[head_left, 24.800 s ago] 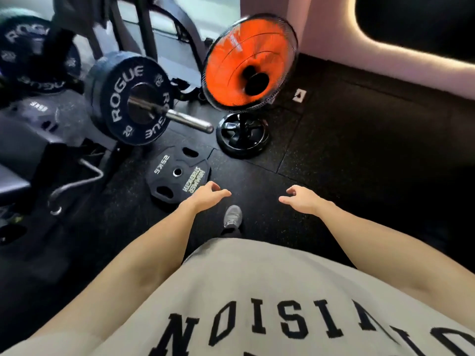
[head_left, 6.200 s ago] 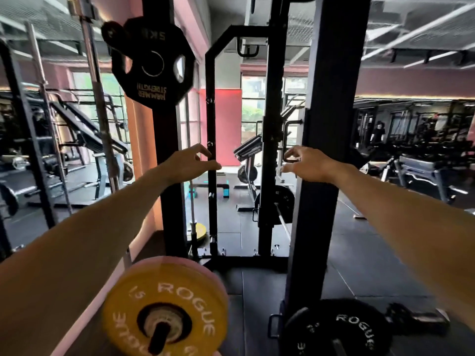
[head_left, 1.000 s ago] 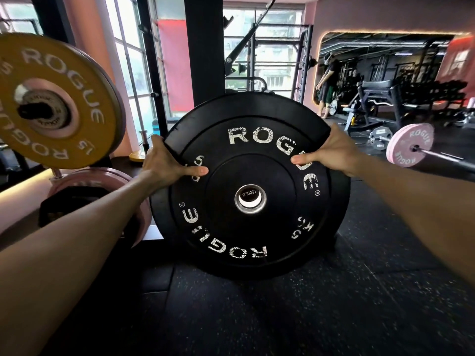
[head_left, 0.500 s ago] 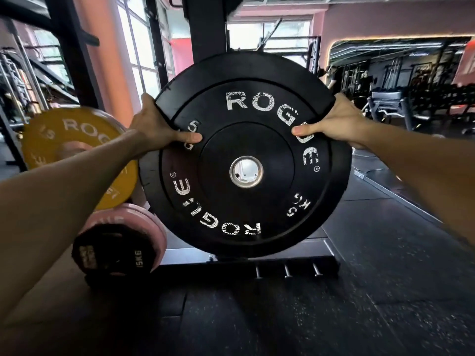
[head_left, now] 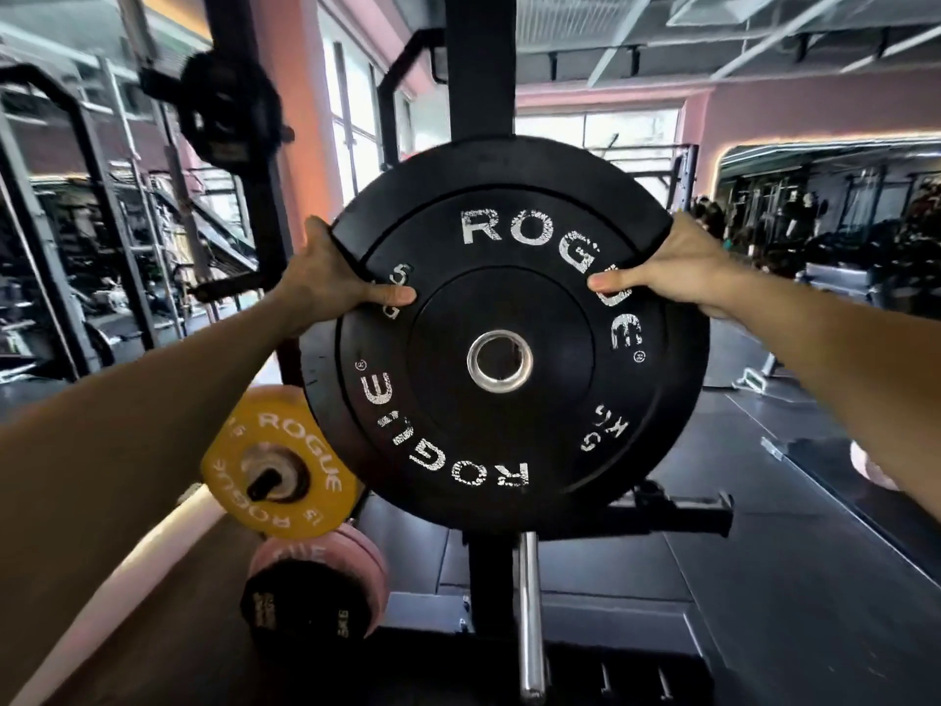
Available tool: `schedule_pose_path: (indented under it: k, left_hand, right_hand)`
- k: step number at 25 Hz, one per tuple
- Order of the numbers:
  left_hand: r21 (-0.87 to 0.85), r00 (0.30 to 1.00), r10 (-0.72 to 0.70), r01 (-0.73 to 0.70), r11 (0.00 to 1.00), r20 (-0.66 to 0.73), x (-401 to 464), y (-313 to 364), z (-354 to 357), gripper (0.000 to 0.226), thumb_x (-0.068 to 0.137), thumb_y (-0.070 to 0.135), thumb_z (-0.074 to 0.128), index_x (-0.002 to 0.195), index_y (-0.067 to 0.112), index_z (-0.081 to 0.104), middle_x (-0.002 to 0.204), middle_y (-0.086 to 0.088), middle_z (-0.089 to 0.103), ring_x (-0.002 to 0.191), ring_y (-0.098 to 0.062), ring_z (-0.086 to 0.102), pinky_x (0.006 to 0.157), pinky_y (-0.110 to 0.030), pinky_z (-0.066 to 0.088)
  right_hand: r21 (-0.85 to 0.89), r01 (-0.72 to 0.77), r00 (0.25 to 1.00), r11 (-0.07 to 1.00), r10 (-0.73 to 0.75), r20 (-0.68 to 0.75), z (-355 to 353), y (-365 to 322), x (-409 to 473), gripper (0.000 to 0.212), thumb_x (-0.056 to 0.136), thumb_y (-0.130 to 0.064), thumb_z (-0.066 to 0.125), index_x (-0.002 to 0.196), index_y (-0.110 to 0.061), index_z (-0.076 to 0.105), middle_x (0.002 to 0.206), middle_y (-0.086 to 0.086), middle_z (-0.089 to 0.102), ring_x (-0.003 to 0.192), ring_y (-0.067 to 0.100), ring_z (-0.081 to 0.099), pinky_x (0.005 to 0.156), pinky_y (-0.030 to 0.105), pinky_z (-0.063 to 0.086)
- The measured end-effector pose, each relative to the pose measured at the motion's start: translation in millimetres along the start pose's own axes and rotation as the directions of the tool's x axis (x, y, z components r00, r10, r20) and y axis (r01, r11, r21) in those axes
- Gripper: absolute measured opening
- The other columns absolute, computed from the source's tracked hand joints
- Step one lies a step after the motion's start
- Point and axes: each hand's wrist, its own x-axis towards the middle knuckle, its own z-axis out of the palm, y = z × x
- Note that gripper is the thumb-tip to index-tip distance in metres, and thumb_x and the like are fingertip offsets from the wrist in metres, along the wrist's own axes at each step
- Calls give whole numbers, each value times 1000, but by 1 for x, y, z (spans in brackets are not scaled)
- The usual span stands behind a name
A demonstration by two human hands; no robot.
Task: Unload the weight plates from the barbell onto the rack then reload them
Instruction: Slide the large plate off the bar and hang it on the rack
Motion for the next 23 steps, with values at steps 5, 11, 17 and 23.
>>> schedule_pose_path:
  k: [5,11,17,23]
  left_hand:
    - [21,999,8,-7,1000,-53,27,-1,-75,114,38,56,94,122,14,29,128,-4,54,120,-25,53,99,-45,47]
    - [10,1000,-1,1,1000,-28,43,-77,-164,120,30,61,93,120,15,30,128,-1,55,122,-23,52,101,-44,46]
    - [16,1000,-4,4,1000,-18,66,-183,-267,119,34,59,92,124,14,29,119,4,51,105,-18,49,85,-34,42]
    - [29,1000,14,-14,999,18,101,-259,-354,125,31,59,91,129,11,30,120,4,51,110,-17,48,90,-35,43]
  right_hand:
    - [-3,18,1000,1000,-18,5,18,-72,29,104,25,-60,92,116,-23,63,111,-1,69,109,21,62,97,39,51]
    - [19,48,999,999,-48,15,111,-138,26,89,26,-53,93,107,-25,70,102,-4,73,103,19,66,96,39,52]
    - [44,55,998,998,-55,7,231,-218,13,107,20,-57,94,116,-20,65,109,-3,71,104,16,66,97,38,52]
    - [39,33,999,999,-33,-6,329,-285,20,104,22,-58,94,116,-22,67,110,-5,71,106,13,66,99,35,50]
